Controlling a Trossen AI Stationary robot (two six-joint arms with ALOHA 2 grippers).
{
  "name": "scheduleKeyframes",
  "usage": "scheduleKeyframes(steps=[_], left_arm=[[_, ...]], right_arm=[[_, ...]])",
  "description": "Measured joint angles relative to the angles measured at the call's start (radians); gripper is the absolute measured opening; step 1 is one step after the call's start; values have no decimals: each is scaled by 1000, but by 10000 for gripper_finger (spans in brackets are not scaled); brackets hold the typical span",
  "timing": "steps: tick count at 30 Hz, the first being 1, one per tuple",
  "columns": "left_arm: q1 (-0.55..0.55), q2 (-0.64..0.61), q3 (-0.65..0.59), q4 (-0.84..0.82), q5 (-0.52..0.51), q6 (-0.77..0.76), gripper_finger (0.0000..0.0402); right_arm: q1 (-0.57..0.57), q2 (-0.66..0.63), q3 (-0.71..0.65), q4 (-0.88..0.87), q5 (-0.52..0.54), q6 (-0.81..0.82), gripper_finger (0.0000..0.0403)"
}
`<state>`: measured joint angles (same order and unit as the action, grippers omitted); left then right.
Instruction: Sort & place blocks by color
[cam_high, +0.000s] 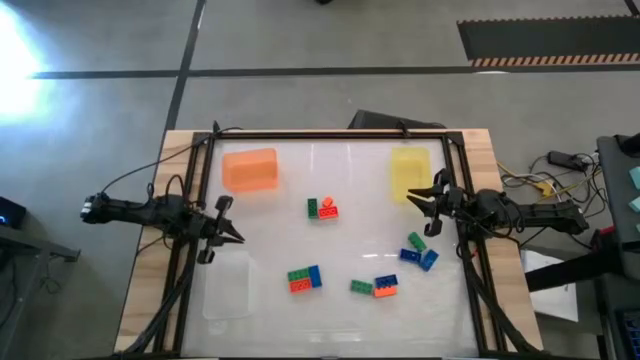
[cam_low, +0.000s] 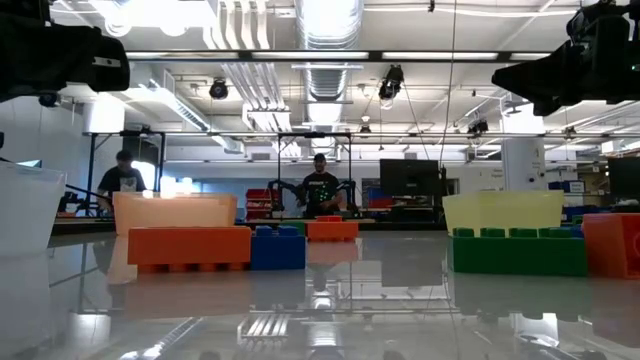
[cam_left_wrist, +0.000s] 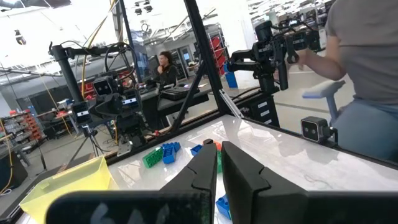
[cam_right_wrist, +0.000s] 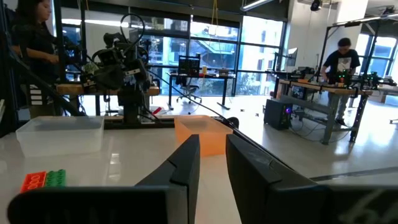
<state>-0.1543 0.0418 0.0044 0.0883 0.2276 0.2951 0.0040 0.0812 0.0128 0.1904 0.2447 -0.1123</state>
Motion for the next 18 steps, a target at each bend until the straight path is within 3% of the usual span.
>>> scheduleKeyframes(steps=[6, 10, 14, 18], left_arm=[[0, 0, 0, 33, 1, -31, 8], [-3, 10, 0, 202, 7, -294, 8], [-3, 17, 0, 378, 7, -341, 8], [-3, 17, 0, 515, 7, -341, 8]], right_arm=[[0, 0, 0, 4, 0, 1, 68], [0, 0, 0, 7, -43, 167, 68], [0, 0, 0, 27, -67, 371, 68], [0, 0, 0, 30, -61, 368, 68]])
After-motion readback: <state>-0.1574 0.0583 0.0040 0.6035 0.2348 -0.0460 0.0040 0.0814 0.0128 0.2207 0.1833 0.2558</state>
